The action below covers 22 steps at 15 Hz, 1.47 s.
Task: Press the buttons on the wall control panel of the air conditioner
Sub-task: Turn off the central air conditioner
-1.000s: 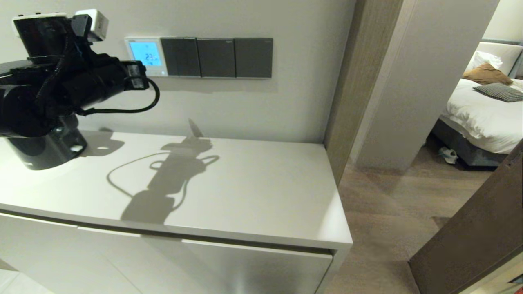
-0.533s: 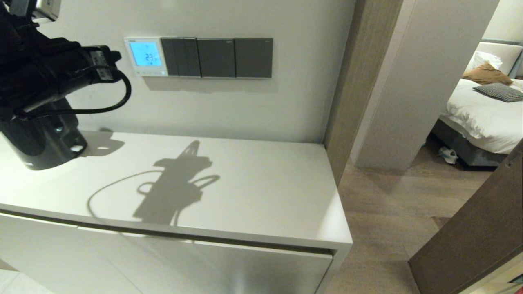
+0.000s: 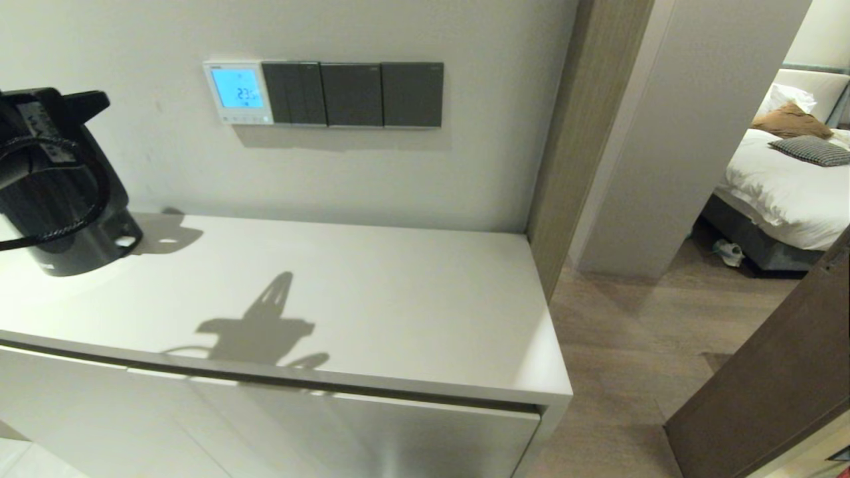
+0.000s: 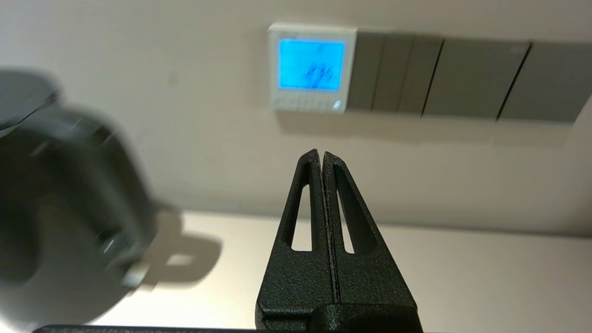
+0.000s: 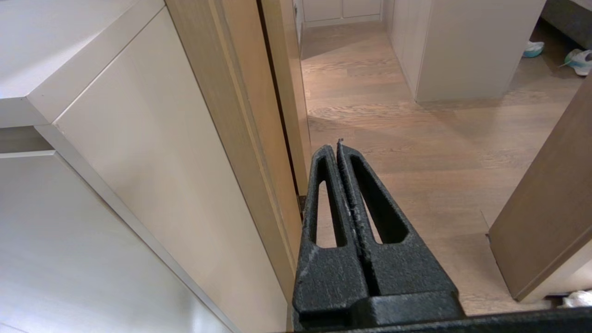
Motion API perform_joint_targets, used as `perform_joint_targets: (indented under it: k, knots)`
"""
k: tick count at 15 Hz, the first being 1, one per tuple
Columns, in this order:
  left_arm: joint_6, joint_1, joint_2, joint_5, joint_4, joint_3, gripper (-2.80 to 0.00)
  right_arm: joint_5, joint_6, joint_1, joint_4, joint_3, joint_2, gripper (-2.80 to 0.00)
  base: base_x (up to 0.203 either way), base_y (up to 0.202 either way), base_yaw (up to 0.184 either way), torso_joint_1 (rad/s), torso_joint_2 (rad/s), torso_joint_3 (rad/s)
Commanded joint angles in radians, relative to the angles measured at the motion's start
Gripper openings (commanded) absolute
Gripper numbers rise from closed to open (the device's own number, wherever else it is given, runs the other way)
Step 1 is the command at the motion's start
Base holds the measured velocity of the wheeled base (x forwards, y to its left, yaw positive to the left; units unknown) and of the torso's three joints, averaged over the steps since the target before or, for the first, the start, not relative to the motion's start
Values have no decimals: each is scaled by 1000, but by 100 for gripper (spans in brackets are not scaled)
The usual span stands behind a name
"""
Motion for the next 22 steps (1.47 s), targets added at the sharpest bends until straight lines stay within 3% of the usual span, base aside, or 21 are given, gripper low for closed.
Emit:
perform_joint_targets:
  k: [1,7,12,17,22]
  knots:
    - [0,4,-142,22,-2,114,-280,1,0,0,0,2,1,-280,0,0,0,0,0,0]
    - [-1,26,-419,37,10,473,-280,1,0,0,0,2,1,-280,0,0,0,0,0,0]
    - [0,27,-585,91,17,709,-280,1,0,0,0,2,1,-280,0,0,0,0,0,0]
    - [-3,28,-708,124,154,774,-280,1,0,0,0,2,1,-280,0,0,0,0,0,0]
    - [-6,29,-896,130,406,776,-280,1,0,0,0,2,1,-280,0,0,0,0,0,0]
